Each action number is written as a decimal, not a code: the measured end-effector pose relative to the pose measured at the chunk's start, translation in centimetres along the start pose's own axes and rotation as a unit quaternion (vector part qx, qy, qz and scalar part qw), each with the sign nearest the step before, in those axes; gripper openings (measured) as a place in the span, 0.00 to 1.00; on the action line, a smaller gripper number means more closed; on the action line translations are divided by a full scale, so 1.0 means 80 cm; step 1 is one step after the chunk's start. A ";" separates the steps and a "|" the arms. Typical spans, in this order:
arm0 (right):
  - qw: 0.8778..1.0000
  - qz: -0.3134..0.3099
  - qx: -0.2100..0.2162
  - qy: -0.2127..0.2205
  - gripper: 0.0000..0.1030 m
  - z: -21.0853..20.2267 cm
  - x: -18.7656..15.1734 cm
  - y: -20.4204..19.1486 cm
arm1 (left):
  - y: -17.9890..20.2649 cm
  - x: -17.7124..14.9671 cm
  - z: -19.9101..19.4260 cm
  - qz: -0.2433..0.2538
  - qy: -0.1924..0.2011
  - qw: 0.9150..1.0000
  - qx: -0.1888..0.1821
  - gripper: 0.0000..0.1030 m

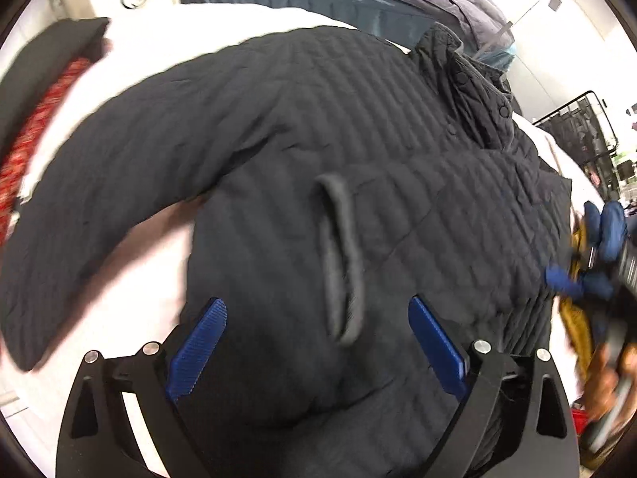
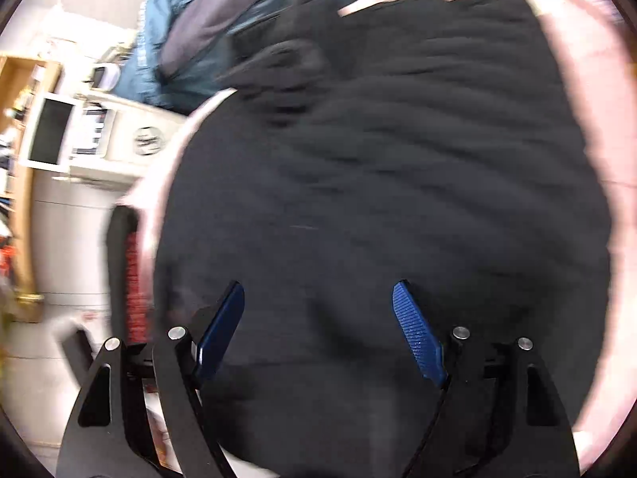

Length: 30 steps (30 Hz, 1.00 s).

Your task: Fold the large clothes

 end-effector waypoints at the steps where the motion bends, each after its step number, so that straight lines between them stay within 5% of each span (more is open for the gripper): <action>1: 0.999 -0.005 -0.031 0.015 0.75 -0.004 -0.004 0.016 | 0.003 0.006 0.010 0.002 -0.007 1.000 -0.001 0.88; 5: 0.989 -0.034 -0.136 0.054 0.75 -0.012 -0.025 0.065 | 0.026 0.033 0.056 0.029 -0.033 0.999 -0.004 0.83; 10: 0.984 -0.017 -0.169 0.044 0.75 -0.004 -0.032 0.092 | 0.058 0.062 0.075 0.094 -0.029 0.994 0.047 0.18; 15: 0.974 -0.038 -0.206 0.081 0.75 -0.008 -0.020 0.084 | 0.088 0.129 -0.005 0.160 0.100 0.978 0.089 0.09; 18: 0.964 -0.073 -0.219 0.132 0.75 -0.022 -0.008 0.063 | 0.084 0.152 0.010 0.161 0.076 0.980 0.087 0.09; 20: 0.957 -0.090 -0.228 0.154 0.75 -0.028 0.002 0.051 | 0.074 0.153 0.046 0.154 0.028 0.983 0.097 0.13; 23: 0.957 -0.118 -0.211 0.162 0.75 -0.029 0.019 0.033 | 0.052 0.143 0.090 0.123 -0.037 0.985 0.118 0.37; 25: 0.959 -0.141 -0.203 0.136 0.75 -0.009 0.027 0.016 | 0.044 0.136 0.091 0.095 -0.029 0.988 0.119 0.59; 28: 0.963 -0.158 -0.198 0.093 0.76 0.022 0.034 0.008 | 0.038 0.130 0.067 0.068 -0.001 0.990 0.122 0.77; 30: 0.962 -0.163 -0.209 0.059 0.88 0.050 0.040 0.012 | 0.037 0.124 0.047 0.050 0.034 0.991 0.122 0.91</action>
Point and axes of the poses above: each gripper's, at about its wrist camera, not at the fingertips, and z roughly the way its jaws point, y to its right, x to its top, the point moved 3 cm from there along z, roughly the way its jaws point, and after that the axes turned 10 degrees about z, right-handed, at the moved point
